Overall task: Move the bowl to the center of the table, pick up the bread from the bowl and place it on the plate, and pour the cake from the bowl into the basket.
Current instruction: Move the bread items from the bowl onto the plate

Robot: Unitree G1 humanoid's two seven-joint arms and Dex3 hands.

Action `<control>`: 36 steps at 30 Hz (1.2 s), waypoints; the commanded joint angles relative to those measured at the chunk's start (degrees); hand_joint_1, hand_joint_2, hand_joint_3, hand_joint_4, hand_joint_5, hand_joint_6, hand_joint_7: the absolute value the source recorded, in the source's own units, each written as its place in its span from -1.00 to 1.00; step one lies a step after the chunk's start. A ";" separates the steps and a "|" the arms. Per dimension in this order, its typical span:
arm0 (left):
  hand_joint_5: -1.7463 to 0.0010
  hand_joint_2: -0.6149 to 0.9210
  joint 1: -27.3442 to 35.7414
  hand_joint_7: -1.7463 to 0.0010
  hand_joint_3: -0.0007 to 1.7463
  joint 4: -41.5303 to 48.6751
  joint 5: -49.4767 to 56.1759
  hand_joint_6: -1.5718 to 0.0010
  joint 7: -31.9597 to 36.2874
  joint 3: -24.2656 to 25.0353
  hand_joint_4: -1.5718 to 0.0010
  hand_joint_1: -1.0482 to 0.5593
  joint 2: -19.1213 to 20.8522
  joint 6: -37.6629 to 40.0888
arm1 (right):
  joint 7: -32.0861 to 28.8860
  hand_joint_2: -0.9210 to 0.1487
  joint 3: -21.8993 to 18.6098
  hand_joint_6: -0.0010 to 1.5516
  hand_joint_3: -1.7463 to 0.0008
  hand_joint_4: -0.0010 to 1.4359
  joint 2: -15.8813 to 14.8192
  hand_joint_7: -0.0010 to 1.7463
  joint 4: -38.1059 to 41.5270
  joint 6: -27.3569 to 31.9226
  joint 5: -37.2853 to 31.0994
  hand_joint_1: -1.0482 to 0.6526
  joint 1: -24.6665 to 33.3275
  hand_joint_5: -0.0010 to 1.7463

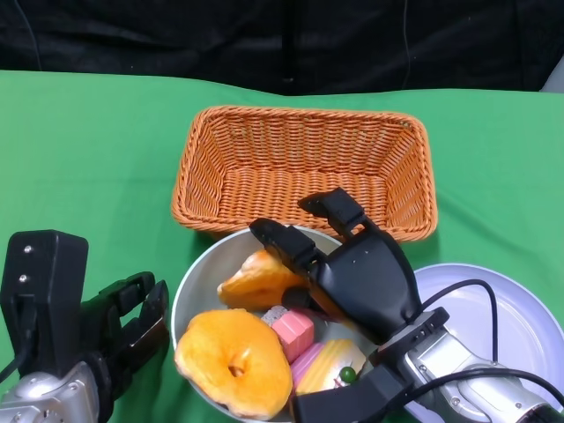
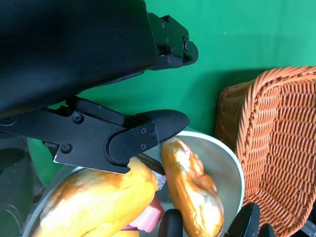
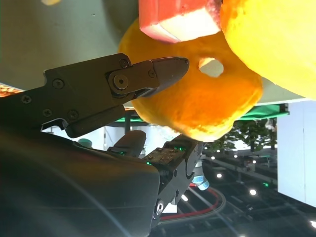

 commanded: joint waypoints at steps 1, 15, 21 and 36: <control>0.73 1.00 0.27 0.99 -0.21 -0.48 0.79 0.81 -0.85 -0.18 0.86 -0.30 1.20 -0.81 | -1.55 -1.00 0.32 -0.52 0.92 -1.00 -1.01 -0.86 -0.75 -0.67 -0.20 -0.39 0.80 -0.02; 0.68 1.00 0.23 0.99 -0.21 -0.57 0.53 0.80 -0.54 0.23 0.89 -0.30 0.97 -0.61 | -3.73 -0.96 1.12 -0.29 1.00 -0.62 -2.74 -0.73 -1.43 -7.26 0.28 -0.32 2.76 0.08; 0.64 1.00 0.04 0.98 -0.22 -0.62 0.35 0.77 -0.23 0.58 0.89 -0.30 0.63 -0.17 | -2.51 -0.96 0.83 -0.26 1.00 -0.54 -2.45 -0.75 -0.17 -7.52 0.83 -0.30 2.23 0.02; 0.56 1.00 0.74 0.98 -0.21 -0.88 1.15 0.75 -0.13 -0.20 0.91 -0.29 0.49 -0.58 | 7.27 -1.00 -0.84 -0.26 0.93 -0.58 1.54 -0.79 4.79 -2.04 4.36 -0.30 -2.62 -0.01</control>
